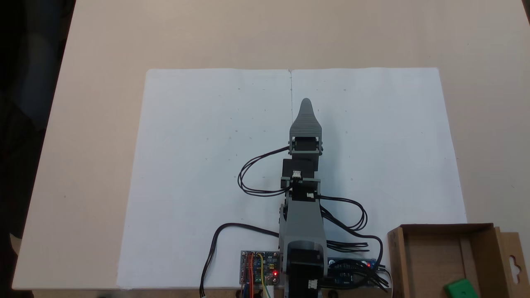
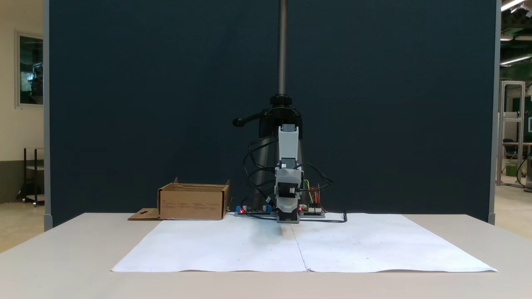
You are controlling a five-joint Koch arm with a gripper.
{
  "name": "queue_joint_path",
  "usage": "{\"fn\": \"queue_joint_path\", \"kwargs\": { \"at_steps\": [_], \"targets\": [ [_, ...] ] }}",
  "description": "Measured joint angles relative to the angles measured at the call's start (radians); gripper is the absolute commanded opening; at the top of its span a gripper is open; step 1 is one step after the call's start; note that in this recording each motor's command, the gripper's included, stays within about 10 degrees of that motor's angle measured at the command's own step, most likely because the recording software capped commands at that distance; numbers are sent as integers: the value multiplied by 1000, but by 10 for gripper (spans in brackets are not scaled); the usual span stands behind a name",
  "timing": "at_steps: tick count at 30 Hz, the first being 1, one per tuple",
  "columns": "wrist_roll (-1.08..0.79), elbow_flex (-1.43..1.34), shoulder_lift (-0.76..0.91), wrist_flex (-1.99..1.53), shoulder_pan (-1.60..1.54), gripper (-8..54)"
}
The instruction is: Grasp a green dice and put it in the bin.
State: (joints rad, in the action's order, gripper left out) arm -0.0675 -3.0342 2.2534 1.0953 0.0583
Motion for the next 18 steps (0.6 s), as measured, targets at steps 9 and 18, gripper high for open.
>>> {"fn": "queue_joint_path", "kwargs": {
  "at_steps": [9,18],
  "targets": [
    [0,-26,0,253,0,443],
    [0,-31,0,370,8,446]
  ]
}}
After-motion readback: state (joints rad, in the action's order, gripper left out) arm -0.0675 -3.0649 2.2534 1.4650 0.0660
